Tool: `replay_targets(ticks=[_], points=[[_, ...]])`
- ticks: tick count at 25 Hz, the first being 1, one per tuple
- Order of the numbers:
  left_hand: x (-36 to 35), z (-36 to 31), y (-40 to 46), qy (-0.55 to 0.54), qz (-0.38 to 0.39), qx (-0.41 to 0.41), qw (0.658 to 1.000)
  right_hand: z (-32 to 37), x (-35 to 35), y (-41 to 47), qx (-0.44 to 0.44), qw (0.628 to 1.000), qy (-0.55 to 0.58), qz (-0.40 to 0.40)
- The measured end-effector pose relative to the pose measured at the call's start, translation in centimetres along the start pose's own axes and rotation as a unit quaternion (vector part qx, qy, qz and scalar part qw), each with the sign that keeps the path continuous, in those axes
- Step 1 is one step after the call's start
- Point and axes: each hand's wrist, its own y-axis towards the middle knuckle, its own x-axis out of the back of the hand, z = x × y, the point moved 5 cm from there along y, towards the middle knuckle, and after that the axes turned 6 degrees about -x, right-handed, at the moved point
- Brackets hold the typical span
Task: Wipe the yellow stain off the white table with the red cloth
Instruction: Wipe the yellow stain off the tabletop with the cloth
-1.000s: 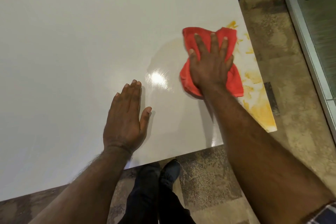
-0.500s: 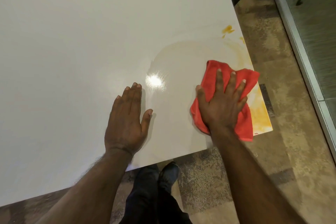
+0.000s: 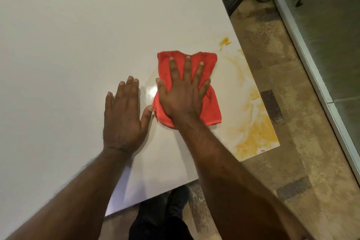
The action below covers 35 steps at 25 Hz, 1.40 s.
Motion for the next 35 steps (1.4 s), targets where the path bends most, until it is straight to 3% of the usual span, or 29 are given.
replay_targets(ticks=[7, 13, 16, 18, 21, 23, 28, 35], points=[[-1.0, 0.2, 2.6, 0.003, 0.018, -0.026, 0.999, -6.0, 2.0, 7.0, -0.082, 0.996, 0.011, -0.040], [-0.6, 0.0, 2.8, -0.009, 0.015, -0.022, 1.000, -10.9, 3.2, 3.3, -0.174, 0.984, 0.005, -0.040], [-0.6, 0.1, 2.8, -0.004, 0.015, -0.019, 1.000, -11.9, 4.2, 1.1, -0.104, 0.994, -0.039, -0.021], [-0.6, 0.1, 2.8, -0.002, 0.016, -0.017, 1.000, -12.6, 5.1, 1.4, 0.005, 0.997, -0.079, -0.003], [-0.7, 0.1, 2.8, 0.001, 0.010, -0.017, 1.000, -12.3, 4.3, 1.8, 0.164, 0.980, -0.102, 0.040], [-0.8, 0.3, 2.8, 0.002, 0.006, -0.018, 1.000, -11.3, 3.4, 1.8, 0.196, 0.974, -0.103, 0.039], [-0.9, 0.3, 2.7, 0.006, 0.009, -0.018, 1.000, -8.4, 2.4, 2.0, 0.117, 0.991, -0.054, 0.025], [-0.9, 0.3, 2.9, 0.010, 0.008, -0.017, 1.000, -1.9, 1.2, 4.3, -0.069, 0.997, 0.018, -0.031]])
